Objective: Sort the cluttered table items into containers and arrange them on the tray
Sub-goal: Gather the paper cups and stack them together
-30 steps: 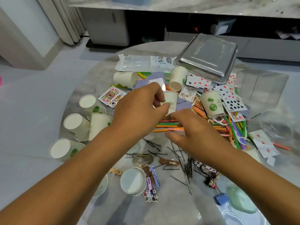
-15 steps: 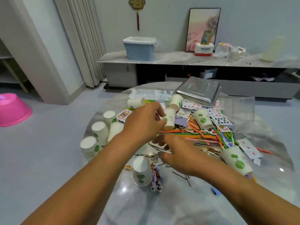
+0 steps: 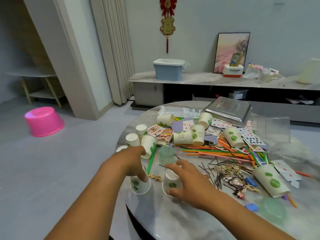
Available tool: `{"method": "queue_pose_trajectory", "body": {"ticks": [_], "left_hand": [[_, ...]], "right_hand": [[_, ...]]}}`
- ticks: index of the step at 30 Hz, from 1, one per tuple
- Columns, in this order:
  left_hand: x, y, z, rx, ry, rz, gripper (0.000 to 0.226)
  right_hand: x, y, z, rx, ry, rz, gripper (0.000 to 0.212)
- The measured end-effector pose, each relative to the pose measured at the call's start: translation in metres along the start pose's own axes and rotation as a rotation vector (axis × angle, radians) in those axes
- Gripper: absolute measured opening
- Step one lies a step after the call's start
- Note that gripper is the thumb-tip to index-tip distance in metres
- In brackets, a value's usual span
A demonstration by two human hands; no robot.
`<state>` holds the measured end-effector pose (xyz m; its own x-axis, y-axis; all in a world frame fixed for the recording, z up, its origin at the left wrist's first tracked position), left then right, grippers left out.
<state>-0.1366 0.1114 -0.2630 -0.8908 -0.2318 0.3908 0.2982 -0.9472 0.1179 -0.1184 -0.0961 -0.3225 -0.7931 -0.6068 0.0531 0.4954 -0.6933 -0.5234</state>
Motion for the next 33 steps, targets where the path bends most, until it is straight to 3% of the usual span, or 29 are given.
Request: {"method": "queue_pose_trajectory", "body": {"ticks": [3,11,17,22,26,29,33], "left_hand": [[0.001,-0.009,-0.016,-0.064,-0.119,0.039,0.098],[-0.011,0.002,-0.029,-0.042,-0.184,-0.036,0.078],[-0.010,0.018,-0.026,0.028,-0.221,-0.217,0.068],[-0.012,0.040,-0.045,0.043,-0.211,-0.338,0.078],[-0.021,0.047,-0.052,0.109,-0.171,-0.333,0.083],[-0.029,0.031,-0.041,0.075,-0.182,-0.219,0.080],[-0.032,-0.005,-0.020,0.150,-0.175,-0.069,0.054]], "right_hand": [[-0.007,0.000,-0.007,0.011,-0.017,0.012,0.070],[-0.016,0.005,-0.005,-0.148,0.057,0.003,0.063],[-0.020,0.013,0.033,-0.452,0.306,-0.101,0.061],[-0.015,0.022,0.061,-0.749,0.432,-0.135,0.048],[-0.011,0.016,0.057,-0.743,0.414,-0.098,0.044],[-0.009,0.007,0.049,-0.615,0.395,-0.045,0.049],[-0.007,-0.009,0.035,-0.445,0.328,0.061,0.054]]}}
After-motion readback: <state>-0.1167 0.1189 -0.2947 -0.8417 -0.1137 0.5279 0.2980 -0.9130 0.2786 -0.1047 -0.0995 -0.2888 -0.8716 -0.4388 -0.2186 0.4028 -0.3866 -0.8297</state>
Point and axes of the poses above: each hand's wrist, its own x-axis away from the middle knuckle, its own z-axis out of the back of the hand, y = z × x, the point moved 5 cm from there along -x, towards the middle knuckle, and after that the axes turned 8 degrees about -x, right-handed, at the moved point
